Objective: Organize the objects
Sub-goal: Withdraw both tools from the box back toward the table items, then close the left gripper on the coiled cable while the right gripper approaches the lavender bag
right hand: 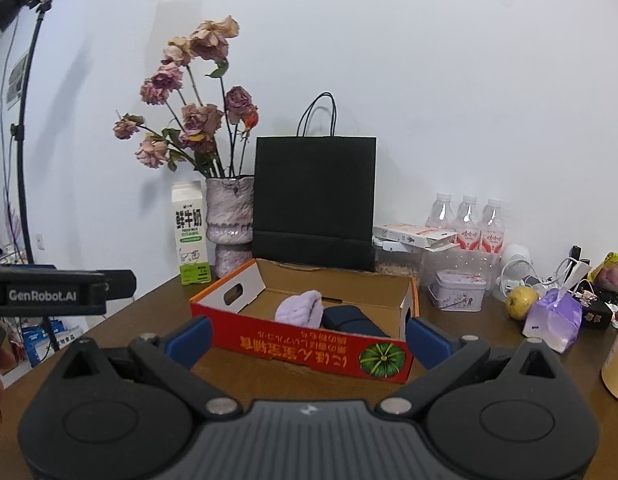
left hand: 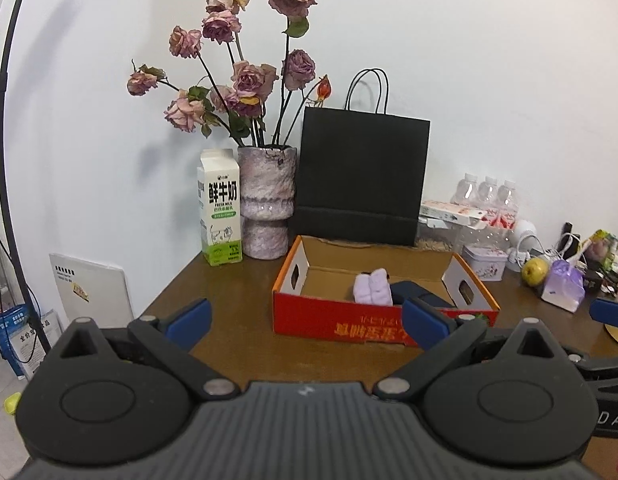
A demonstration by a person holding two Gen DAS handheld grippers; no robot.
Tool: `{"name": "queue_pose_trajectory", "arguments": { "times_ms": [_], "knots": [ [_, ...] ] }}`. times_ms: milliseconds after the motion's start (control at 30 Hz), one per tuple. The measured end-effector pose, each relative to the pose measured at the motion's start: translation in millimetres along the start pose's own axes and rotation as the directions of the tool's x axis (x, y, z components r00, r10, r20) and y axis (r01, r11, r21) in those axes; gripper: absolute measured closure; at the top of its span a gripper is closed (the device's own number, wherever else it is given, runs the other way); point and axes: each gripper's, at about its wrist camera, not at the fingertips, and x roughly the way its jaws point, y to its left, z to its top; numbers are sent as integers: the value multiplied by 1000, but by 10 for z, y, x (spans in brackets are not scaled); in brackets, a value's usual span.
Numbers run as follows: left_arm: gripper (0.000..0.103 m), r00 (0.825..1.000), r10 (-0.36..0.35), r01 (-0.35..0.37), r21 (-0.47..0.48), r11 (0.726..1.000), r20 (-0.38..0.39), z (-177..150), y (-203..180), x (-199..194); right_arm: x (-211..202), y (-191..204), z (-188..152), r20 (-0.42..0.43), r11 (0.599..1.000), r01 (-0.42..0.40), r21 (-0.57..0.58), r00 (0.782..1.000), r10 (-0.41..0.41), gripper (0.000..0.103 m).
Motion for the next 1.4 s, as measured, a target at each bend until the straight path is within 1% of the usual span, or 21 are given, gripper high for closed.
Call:
{"name": "queue_pose_trajectory", "arguments": {
  "times_ms": [100, 300, 500, 667, 800, 867, 1033, 1167, 1267, 1400],
  "knots": [
    [0, 1000, -7, 7, 10, 1000, 4, -76, 23, -79, -106, 36, -93, 4, 1000, 2, -5, 1000, -1, 0],
    [0, 1000, -21, 21, 19, 1000, 14, -254, 81, -265, -274, 3, -273, 1, 1000, -2, 27, 1000, 2, 0],
    [0, 1000, -9, 8, 45, 999, 19, -510, 144, -459, -460, -23, -463, 2, 1000, 7, 28, 1000, -7, 0],
    [0, 1000, 0, 1, 33, 999, -17, -687, 255, -544, -574, -66, -646, -15, 999, -10, 48, 1000, 11, 0],
    [0, 999, 21, -20, 38, 999, -26, -816, 354, -623, -653, -45, -766, -11, 999, 10, 31, 1000, -10, 0],
    [0, 999, 21, -20, 37, 999, -44, -875, 402, -649, -678, -43, -831, -20, 1000, 12, 26, 1000, -12, 0],
    [0, 997, 24, -23, 15, 1000, -70, -1020, 529, -692, -668, -53, -983, -76, 1000, -16, 23, 997, 18, 0],
    [0, 995, 22, -20, 18, 1000, -92, -1115, 598, -690, -644, -81, -1086, -126, 996, -59, 60, 990, 66, 0],
    [0, 994, 11, -9, 13, 1000, -104, -1174, 603, -680, -644, -50, -1167, -144, 998, -44, 40, 988, 50, 0],
    [0, 991, -17, 19, 14, 1000, -135, -1260, 579, -618, -627, -67, -1234, -162, 999, -20, 41, 986, 26, 0]
  ]
}}
